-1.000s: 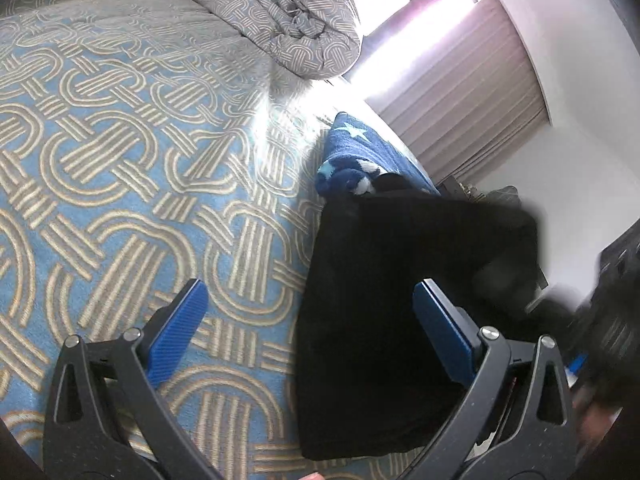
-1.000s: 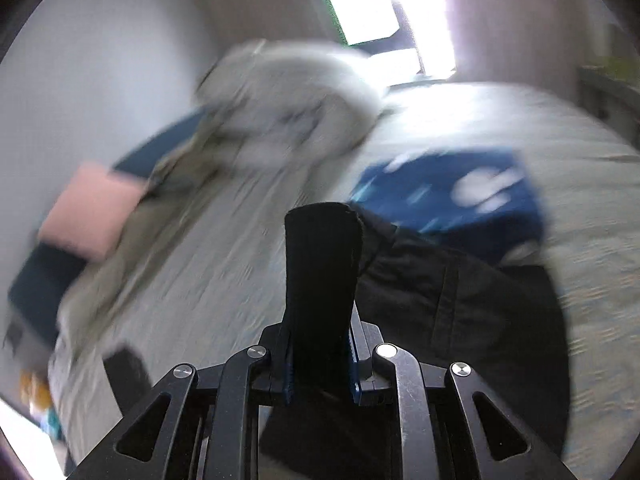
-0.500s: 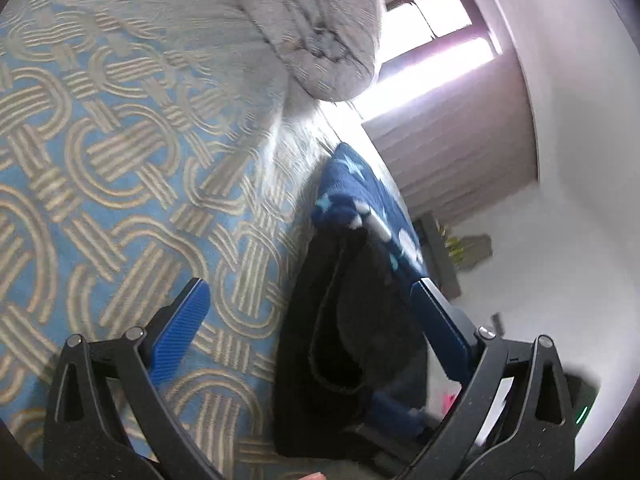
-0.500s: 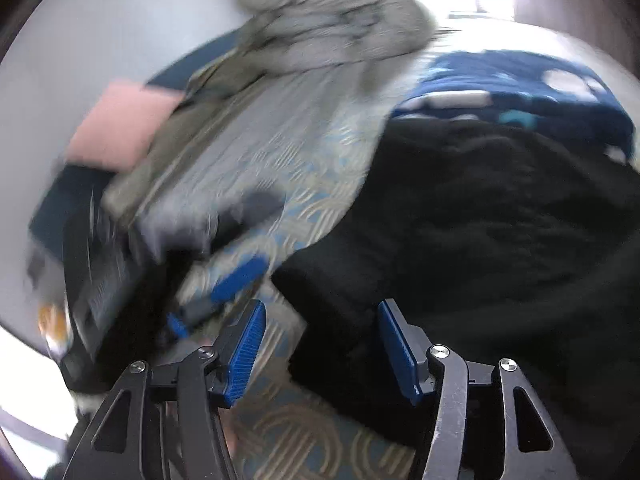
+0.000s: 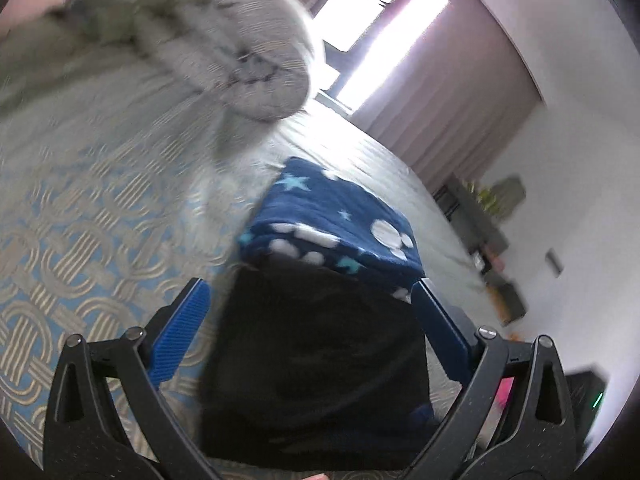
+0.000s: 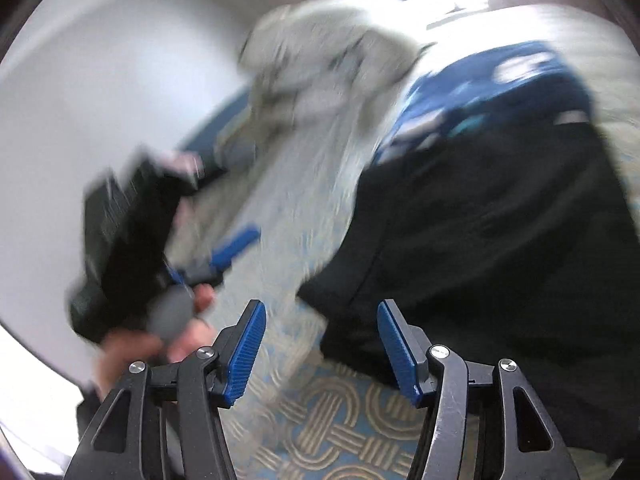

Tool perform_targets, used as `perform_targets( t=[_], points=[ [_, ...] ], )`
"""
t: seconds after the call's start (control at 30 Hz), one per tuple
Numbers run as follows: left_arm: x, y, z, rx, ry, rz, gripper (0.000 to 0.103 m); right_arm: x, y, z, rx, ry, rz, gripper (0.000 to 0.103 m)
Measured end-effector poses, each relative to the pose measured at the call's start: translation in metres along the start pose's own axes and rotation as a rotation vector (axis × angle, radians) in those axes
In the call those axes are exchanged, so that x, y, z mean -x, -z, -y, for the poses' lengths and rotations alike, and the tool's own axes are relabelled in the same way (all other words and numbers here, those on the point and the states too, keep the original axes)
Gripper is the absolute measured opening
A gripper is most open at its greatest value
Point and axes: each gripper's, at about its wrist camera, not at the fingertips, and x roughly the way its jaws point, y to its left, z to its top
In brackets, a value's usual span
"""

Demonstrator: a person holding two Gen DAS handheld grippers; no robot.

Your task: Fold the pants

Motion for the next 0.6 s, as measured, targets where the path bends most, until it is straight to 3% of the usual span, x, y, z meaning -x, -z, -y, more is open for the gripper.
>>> perform_targets(
  t=[0.03,0.07,0.13,0.2,0.27,0.37,0.47,0.5,0.57,0.6],
  points=[
    [-0.004,0.003,0.017,-0.068,-0.025,0.0,0.096,0.016,-0.008,0.013,-0.043,0.036,0.044,0.035],
    [-0.008,0.007,0.031,-0.133,-0.05,-0.002,0.09,0.024,-0.013,0.021,-0.062,0.064,0.064,0.015],
    [-0.029,0.02,0.055,-0.264,-0.126,-0.051,0.06,0.038,-0.028,0.04,-0.092,0.165,0.109,0.012],
    [-0.046,0.027,0.056,-0.285,-0.171,-0.1,0.043,0.041,-0.036,0.051,-0.109,0.212,0.123,0.012],
    [-0.065,0.034,0.042,-0.245,-0.234,-0.144,0.037,0.036,-0.042,0.061,-0.114,0.256,0.117,0.012],
    [-0.081,0.049,0.012,-0.186,-0.318,-0.196,0.036,0.023,-0.038,0.074,-0.095,0.331,0.095,0.012],
    [-0.091,0.068,-0.007,-0.253,-0.374,-0.193,0.043,0.008,-0.024,0.092,-0.064,0.433,0.063,0.012],
    [-0.09,0.07,-0.012,-0.249,-0.369,-0.188,0.049,-0.004,-0.018,0.102,-0.046,0.476,0.039,0.009],
    [-0.089,0.063,-0.029,-0.154,-0.354,-0.2,0.064,-0.01,-0.004,0.117,-0.026,0.446,0.064,0.008],
    [-0.091,0.061,-0.038,-0.112,-0.357,-0.215,0.078,-0.006,-0.006,0.119,-0.053,0.416,0.073,0.008]
  ],
)
